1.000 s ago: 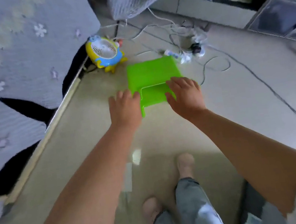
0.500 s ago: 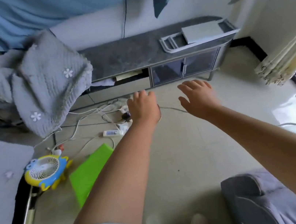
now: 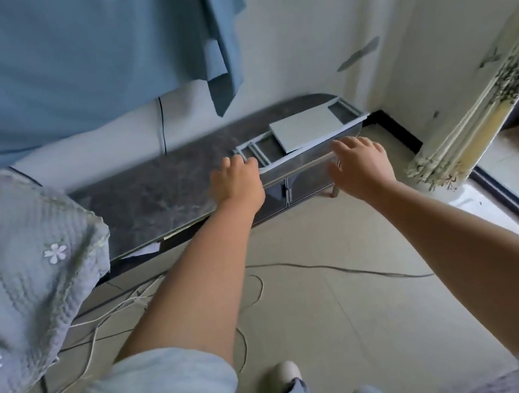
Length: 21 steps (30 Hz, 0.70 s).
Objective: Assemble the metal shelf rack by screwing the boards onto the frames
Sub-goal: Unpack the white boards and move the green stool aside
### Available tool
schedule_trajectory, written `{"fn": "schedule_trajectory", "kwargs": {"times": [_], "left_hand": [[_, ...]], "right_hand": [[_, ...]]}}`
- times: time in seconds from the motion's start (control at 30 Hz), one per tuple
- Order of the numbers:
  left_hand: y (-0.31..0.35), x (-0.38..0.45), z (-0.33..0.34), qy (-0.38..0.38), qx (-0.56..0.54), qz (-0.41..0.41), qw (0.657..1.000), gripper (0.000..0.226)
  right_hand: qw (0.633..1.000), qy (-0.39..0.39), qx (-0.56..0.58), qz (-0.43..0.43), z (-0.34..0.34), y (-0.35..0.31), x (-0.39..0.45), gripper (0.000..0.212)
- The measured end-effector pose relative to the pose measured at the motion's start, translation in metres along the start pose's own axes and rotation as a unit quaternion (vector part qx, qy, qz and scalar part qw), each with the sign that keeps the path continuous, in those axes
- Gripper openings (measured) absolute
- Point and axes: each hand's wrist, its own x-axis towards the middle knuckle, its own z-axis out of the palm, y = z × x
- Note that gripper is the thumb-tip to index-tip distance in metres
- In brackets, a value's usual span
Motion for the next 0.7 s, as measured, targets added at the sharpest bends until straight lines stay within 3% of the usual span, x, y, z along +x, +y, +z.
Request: {"fn": "schedule_trajectory", "kwargs": {"times": [0.3, 0.7], "left_hand": [[0.03, 0.158, 0.019, -0.029, 0.007, 0.051, 0.998, 0.034], [0.089, 0.37, 0.105, -0.112, -0.011, -0.008, 0.994, 0.03]], "right_hand": [[0.999, -0.038, -0.013, 0.034, 0.022, 0.055, 0.142, 0.041], [0.987, -0.153, -0.037, 0.013, 0.097, 0.18, 0.36, 0.035]]}}
